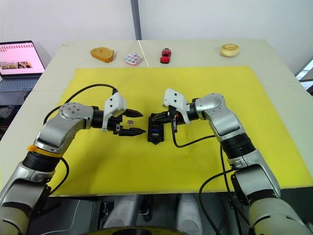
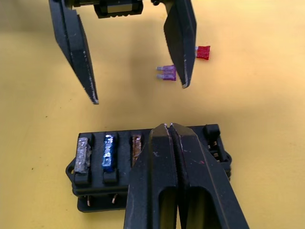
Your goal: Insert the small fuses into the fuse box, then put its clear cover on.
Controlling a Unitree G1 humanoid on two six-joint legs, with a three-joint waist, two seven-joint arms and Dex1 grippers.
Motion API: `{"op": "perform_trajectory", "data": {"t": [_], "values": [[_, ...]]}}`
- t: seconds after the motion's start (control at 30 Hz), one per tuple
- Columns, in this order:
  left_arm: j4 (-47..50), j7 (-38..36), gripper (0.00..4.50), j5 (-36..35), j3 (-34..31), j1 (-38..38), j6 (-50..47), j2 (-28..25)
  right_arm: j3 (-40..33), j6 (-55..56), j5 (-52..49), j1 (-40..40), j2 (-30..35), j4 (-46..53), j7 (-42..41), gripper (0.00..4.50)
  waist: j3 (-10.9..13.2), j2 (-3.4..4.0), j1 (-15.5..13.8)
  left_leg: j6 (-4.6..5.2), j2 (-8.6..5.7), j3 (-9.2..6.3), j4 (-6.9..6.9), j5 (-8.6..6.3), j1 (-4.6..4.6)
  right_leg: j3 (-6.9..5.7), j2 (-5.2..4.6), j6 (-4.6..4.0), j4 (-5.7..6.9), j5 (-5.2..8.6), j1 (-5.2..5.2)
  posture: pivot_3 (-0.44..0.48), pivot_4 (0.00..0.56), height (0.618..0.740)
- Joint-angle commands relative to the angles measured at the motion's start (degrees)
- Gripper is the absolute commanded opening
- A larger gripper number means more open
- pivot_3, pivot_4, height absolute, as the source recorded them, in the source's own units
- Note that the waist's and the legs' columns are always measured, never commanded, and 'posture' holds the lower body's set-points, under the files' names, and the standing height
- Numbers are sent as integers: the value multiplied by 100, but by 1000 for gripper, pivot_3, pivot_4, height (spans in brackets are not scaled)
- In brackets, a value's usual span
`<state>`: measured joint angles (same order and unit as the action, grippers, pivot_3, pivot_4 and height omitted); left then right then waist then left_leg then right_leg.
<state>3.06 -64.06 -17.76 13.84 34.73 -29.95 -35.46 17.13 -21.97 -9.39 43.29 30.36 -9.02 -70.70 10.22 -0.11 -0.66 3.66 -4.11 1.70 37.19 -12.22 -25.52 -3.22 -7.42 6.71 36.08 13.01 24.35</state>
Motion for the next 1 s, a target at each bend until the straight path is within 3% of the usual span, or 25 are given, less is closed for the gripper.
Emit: {"op": "perform_trajectory", "data": {"t": [0.03, 0.57, 0.7, 0.8, 0.93, 1.0], "values": [[155, 4, 3498, -95, -175, 55, -15, -4, 113, 108, 161, -107, 53, -57, 4, 59, 0, 0, -1, 0, 0, 0, 0, 0, 0, 0, 1, 0, 0, 0, 0, 0, 150, 740], [181, 27, 3498, -123, -313, -14, 54, -102, 91, 41, 142, -230, -1, -195, 163, 59, -5, -2, -4, -6, 0, -3, 0, -5, 13, 1, 0, 0, -1, 0, -10, 0, 150, 740], [236, 76, 3498, -371, -735, -51, -72, -166, -859, -211, -768, -13, -297, 69, 399, 59, -2, -1, 3, -7, 0, -4, 0, -5, 9, 2, -1, 0, -1, 0, -5, 0, 150, 740], [108, 743, 3498, -587, -1603, -21, -20, -55, -1632, -938, -1605, 75, -178, 593, 527, 59, 0, -1, -3, -4, 0, -5, 0, 0, -7, 4, -4, 0, 2, 0, 1, 0, 150, 740], [59, 812, 3498, -910, -2564, -270, -117, -558, -2456, -1715, -1939, 89, 255, 916, 1254, 59, 0, -1, 8, -10, 1, -6, -4, -5, -6, 2, -15, 0, 1, 0, 10, 0, 150, 740], [-150, 505, 3498, -781, -2869, -785, -20, -1172, -2999, -1625, -1713, -133, 879, 434, 1542, 59, -1, 1, 12, -11, 1, -5, -12, -6, 4, 1, -15, 0, 0, 0, 8, 0, 150, 740]]}}
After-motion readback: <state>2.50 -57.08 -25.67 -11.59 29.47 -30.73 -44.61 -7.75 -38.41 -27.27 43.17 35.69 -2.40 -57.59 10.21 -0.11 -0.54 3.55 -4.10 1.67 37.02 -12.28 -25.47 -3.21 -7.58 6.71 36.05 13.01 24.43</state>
